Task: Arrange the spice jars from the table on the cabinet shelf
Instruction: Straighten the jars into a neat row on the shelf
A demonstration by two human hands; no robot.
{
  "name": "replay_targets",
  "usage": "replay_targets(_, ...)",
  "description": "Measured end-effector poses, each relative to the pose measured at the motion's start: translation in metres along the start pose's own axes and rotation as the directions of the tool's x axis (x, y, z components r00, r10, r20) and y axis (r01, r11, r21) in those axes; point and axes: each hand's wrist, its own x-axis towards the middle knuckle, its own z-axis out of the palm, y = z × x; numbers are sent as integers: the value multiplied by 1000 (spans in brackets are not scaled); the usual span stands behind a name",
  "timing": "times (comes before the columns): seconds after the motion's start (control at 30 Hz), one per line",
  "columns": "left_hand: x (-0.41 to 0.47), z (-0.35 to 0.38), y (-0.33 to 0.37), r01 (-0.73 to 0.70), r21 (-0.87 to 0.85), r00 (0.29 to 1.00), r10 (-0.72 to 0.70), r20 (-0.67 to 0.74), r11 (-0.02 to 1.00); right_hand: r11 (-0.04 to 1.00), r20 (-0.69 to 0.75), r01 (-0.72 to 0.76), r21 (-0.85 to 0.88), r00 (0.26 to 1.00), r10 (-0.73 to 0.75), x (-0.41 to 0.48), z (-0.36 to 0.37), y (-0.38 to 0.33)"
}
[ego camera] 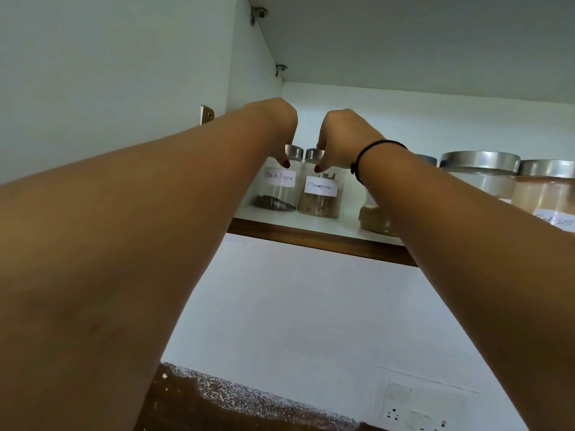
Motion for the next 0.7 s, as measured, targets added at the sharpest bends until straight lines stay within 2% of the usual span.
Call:
replay_targets(0.33, 21, 5, 5, 13, 80, 999, -17, 52, 997, 1000, 47, -12, -20, 999, 13, 16, 10, 3)
replay_targets(0.7, 34, 13, 10, 35, 132, 998, -43, 55, 991, 999, -17, -31, 33, 999, 31, 27, 33, 14)
